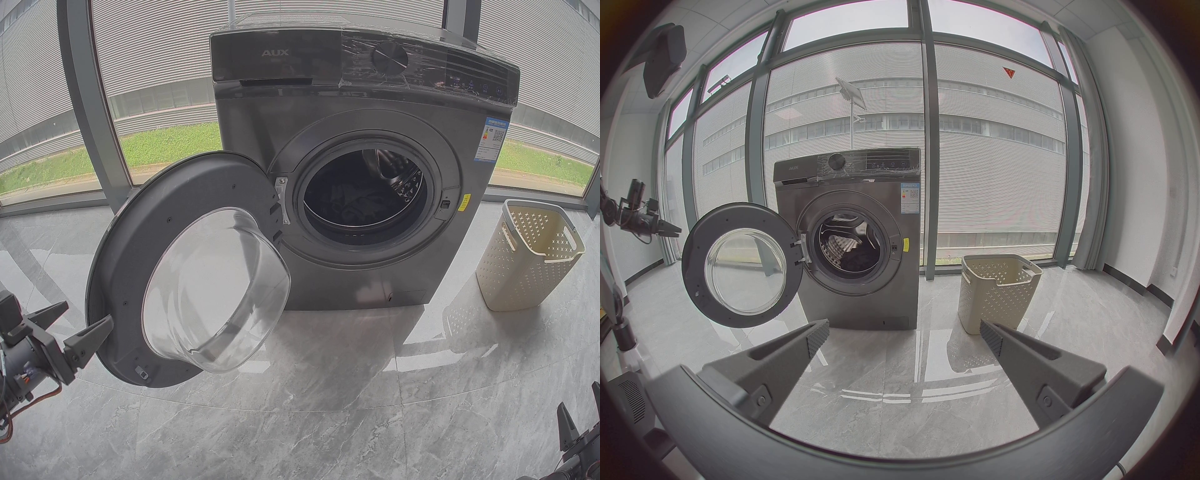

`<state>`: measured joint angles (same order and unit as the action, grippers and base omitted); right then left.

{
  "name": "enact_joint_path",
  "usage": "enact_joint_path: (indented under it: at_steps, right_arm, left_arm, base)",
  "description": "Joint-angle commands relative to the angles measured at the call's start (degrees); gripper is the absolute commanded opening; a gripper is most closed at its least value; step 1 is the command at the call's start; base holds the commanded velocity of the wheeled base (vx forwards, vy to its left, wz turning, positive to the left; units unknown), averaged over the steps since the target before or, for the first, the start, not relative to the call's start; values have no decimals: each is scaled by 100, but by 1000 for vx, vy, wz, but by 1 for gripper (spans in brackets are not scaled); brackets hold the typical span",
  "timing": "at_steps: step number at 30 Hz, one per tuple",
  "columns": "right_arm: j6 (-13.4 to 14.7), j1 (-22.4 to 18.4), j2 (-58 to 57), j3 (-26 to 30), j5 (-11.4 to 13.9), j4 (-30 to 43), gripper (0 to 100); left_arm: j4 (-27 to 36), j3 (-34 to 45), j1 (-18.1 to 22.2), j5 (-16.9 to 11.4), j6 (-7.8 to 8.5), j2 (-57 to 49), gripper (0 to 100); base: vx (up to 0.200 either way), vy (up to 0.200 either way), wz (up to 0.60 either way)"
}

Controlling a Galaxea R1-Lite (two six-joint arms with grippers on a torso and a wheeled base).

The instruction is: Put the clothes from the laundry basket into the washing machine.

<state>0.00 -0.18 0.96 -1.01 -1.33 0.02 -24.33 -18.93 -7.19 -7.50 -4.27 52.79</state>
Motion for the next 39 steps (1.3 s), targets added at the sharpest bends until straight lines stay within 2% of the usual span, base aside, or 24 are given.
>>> enact_joint_path:
  at_steps: [1, 6, 10, 16, 18, 25, 28, 29, 35, 39]
  right_arm:
    - [9, 1, 9, 92, 10, -2, 100]
    - [9, 1, 9, 92, 10, -2, 100]
    - [9, 1, 9, 92, 10, -2, 100]
    - [9, 1, 9, 92, 10, -2, 100]
    - [9, 1, 9, 92, 10, -2, 100]
    - [9, 1, 9, 92, 10, -2, 100]
    - [9, 1, 9, 92, 10, -2, 100]
    - [9, 1, 0, 92, 10, -2, 100]
    - [9, 1, 9, 92, 10, -2, 100]
    - [9, 1, 9, 92, 10, -2, 100]
  left_arm:
    - [-529, -5, -28, -59, -13, 1006, 100]
    - [-828, -5, -63, -156, 5, 1322, 100]
    - [-889, -5, -248, -279, -4, 1357, 100]
    - [-889, 30, -757, -279, -30, 1287, 100]
    - [-889, 39, -1039, -287, -48, 1269, 100]
    - [-951, -67, -1874, -287, -426, 1261, 100]
    - [-1170, -84, -2199, -279, -733, 1243, 100]
    - [-1232, -67, -2208, -279, -777, 1217, 100]
    - [-1232, 21, -2155, -147, -786, 1032, 100]
    - [-1153, -5, -1768, 91, -795, 522, 100]
  base:
    - [0, 0, 0]
    - [0, 0, 0]
    - [0, 0, 0]
    - [0, 0, 0]
    - [0, 0, 0]
    - [0, 0, 0]
    - [0, 0, 0]
    - [0, 0, 0]
    - [0, 0, 0]
    - [0, 0, 0]
